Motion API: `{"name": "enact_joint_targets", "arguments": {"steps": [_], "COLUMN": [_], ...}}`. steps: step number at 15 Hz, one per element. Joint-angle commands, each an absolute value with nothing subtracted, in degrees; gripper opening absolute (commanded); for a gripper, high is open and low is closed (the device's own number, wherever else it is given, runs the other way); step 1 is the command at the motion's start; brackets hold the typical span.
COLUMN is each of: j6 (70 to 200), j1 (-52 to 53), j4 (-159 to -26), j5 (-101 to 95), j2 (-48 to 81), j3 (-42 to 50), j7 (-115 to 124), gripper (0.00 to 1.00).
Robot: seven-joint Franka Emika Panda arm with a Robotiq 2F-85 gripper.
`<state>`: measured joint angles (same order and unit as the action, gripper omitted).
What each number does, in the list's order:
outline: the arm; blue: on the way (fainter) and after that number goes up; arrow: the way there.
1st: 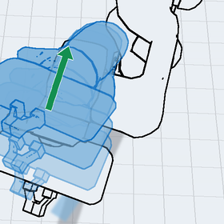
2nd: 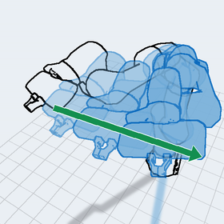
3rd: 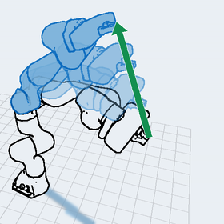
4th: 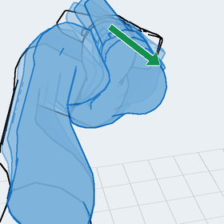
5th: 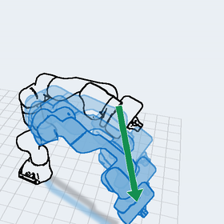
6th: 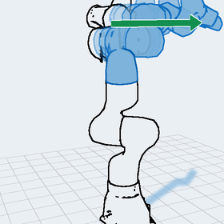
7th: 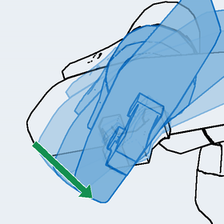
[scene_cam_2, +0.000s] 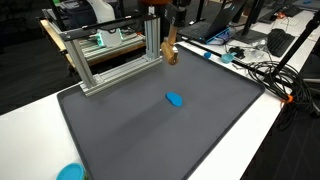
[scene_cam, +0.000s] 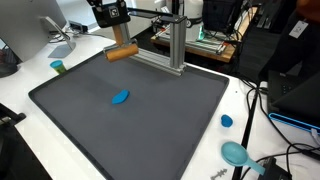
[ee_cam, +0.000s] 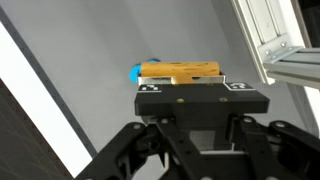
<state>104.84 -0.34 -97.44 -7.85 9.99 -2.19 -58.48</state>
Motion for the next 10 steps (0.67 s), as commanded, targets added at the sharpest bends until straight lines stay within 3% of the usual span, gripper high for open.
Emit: {"name": "enact_joint_targets", "arguments": {"steps": [1, 4, 5, 8, 9, 10], "j6": [103.48, 102.52, 104.74, 104.66, 104.63, 106.84], "j1": [0.72, -0.03, -0.01, -0.25, -0.26, -0.95], "j4": [-88.33, -84.12, -89.34, -86.65, -86.32, -87.52], "j5": [-18.05, -16.68, -17.07, -17.07, -17.07, -16.63], "j2": [16.51, 20.62, 17.28, 20.21, 20.49, 20.32], "j3": [-1.94, -1.75, -2.26, -2.10, -2.08, -2.53], "j7": [-61.35, -58.37, -59.33, -58.48, -58.45, -61.69], "gripper": [0.22, 0.22, 0.47, 0.47, 0.22, 0.22]}}
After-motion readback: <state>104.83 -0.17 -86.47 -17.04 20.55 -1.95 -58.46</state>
